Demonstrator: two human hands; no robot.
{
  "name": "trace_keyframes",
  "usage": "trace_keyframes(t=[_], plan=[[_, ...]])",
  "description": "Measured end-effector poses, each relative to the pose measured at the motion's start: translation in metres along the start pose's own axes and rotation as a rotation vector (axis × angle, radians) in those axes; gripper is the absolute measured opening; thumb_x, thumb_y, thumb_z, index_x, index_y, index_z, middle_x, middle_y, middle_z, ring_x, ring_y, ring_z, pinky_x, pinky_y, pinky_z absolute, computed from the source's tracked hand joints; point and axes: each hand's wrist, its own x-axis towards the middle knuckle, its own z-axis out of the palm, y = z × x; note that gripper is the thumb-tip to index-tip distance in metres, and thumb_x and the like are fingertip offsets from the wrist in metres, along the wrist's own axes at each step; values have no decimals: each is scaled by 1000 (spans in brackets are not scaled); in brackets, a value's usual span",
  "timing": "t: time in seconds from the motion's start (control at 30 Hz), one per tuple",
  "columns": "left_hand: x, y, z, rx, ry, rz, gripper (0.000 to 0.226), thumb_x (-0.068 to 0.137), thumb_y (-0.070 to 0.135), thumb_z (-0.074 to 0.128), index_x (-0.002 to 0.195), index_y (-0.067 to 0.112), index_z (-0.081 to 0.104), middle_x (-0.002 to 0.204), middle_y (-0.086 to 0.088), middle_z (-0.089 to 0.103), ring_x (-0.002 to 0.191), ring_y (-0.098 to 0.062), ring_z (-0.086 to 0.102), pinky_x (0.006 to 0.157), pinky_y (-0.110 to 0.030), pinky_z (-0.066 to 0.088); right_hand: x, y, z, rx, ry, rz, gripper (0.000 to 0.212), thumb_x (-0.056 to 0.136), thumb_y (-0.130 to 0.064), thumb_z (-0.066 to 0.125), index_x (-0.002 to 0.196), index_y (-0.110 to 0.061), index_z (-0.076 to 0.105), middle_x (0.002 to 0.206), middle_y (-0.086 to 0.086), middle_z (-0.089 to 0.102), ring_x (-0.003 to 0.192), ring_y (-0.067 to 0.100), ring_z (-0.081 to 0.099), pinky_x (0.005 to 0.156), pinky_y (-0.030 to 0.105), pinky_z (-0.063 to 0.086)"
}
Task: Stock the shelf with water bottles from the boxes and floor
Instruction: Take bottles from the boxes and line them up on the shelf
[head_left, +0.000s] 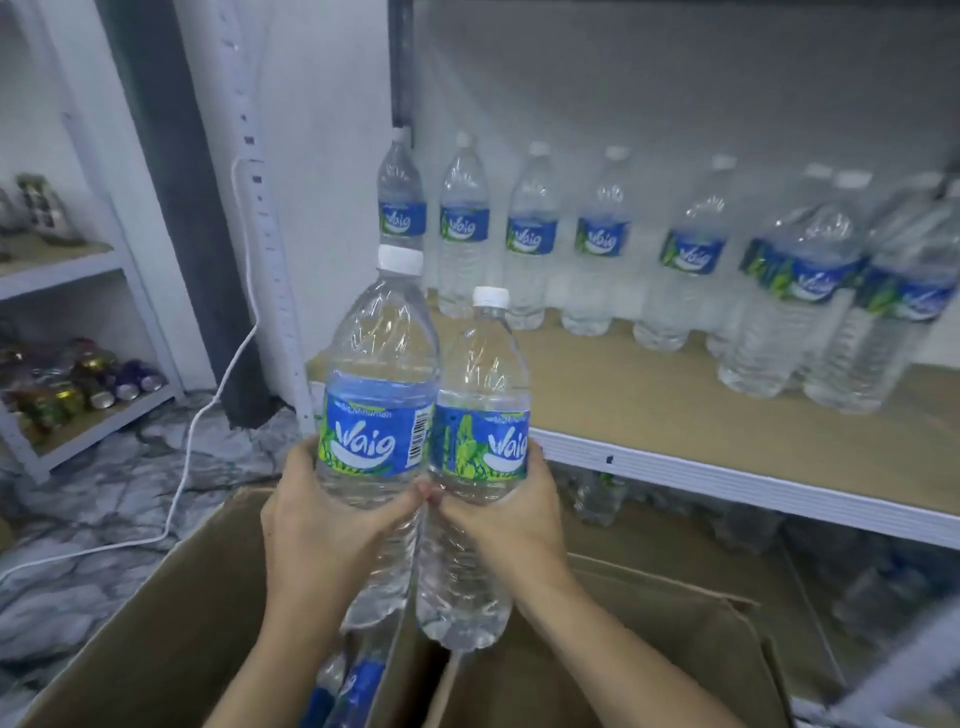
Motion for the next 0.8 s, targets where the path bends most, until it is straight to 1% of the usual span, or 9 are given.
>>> trace_keyframes(t=[0.07,0.17,0.3,0.43,0.5,0.57,0.63,0.7,0.8], plan=[[-1,19,17,-31,-18,44,75,47,50,91,108,26,54,91,22,61,88,-7,60,76,-25,43,12,-9,-27,-28,29,-37,76,41,-49,94,106,-35,56,100,-16,70,94,-3,66,87,27,55],[0,47,47,-83,-55,63,72,47,45,92,105,24,55,86,24,60,81,1,59,67,-12,40,33,-19,-62,-54,58,-70,79,40,-45,94,109,-34,55,104,-13,68,94,-3,65,87,26,55],[11,76,92,-129,-75,92,65,41,57,90,91,36,54,88,17,68,89,-13,65,77,-34,51,63,-25,-103,-90,175,-136,76,41,-39,94,107,-30,57,102,-12,65,92,-5,61,78,9,47],[24,111,138,-153,-124,132,62,47,45,93,96,33,56,92,9,68,89,-17,63,67,-28,46,94,-29,-143,-67,246,-207,81,48,-27,94,117,-24,53,106,-11,65,95,-9,59,75,2,42],[31,126,159,-173,-153,138,66,47,42,94,101,28,59,92,9,69,86,-13,64,65,-23,45,111,-30,-159,-66,286,-237,87,47,-29,94,122,-26,49,110,-13,62,100,-6,58,82,8,46],[39,138,181,-211,-171,147,70,46,41,95,106,27,60,93,8,71,88,-11,66,70,-27,47,129,-27,-172,-94,358,-268,89,43,-37,91,120,-28,48,110,-11,60,103,3,59,88,24,50],[46,150,202,-233,-165,159,73,45,38,95,106,26,59,94,7,70,89,-13,65,72,-29,46,149,-22,-185,-117,413,-289,88,40,-43,89,117,-30,48,109,-11,57,102,6,58,87,31,51],[53,160,221,-248,-161,172,74,45,35,96,107,25,56,96,8,68,91,-14,64,75,-31,45,167,-16,-195,-135,443,-308,88,41,-43,89,117,-30,46,110,-13,54,104,6,56,88,28,50],[64,167,248,-278,-166,183,76,45,34,95,109,25,55,99,8,67,93,-12,64,76,-28,47,193,-8,-205,-146,463,-340,90,44,-37,91,119,-32,42,112,-13,51,109,6,51,90,16,42]])
